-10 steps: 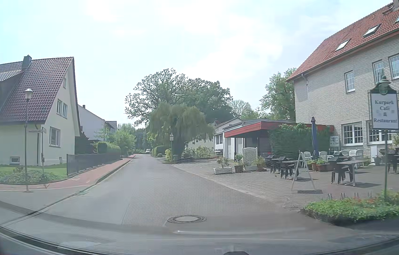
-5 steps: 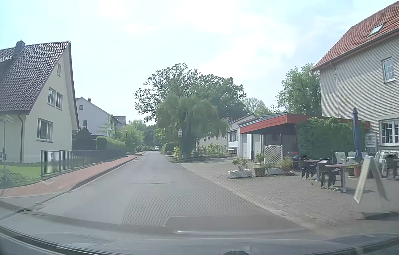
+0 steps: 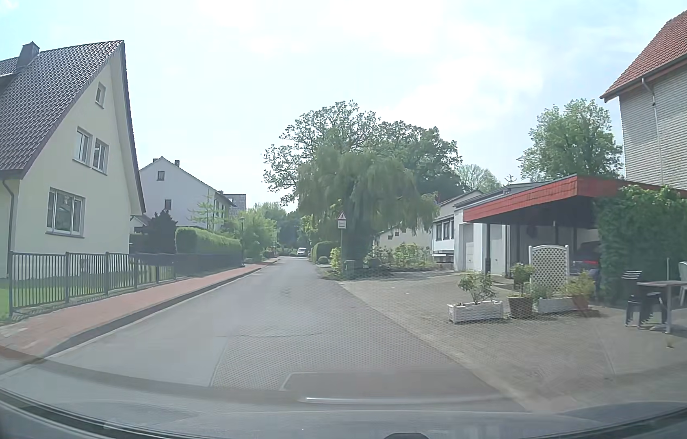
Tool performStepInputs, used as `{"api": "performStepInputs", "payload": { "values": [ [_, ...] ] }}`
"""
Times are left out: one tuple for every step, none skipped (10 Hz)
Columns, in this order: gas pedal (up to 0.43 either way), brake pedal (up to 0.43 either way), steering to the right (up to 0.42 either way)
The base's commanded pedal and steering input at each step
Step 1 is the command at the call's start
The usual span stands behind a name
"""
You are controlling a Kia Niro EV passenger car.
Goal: Follow the waypoints while adhering to traffic rules and regulations
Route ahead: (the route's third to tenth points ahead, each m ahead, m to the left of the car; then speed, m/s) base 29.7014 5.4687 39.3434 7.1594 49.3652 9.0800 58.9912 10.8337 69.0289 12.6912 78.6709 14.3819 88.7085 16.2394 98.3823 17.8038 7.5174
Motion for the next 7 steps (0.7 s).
{"api": "performStepInputs", "payload": {
  "values": [
    [0.189, 0.000, -0.087],
    [0.189, 0.000, -0.086],
    [0.189, 0.000, -0.095],
    [0.189, 0.000, -0.092],
    [0.189, 0.000, -0.084],
    [0.197, 0.000, -0.075],
    [0.197, 0.000, -0.063]
  ]
}}
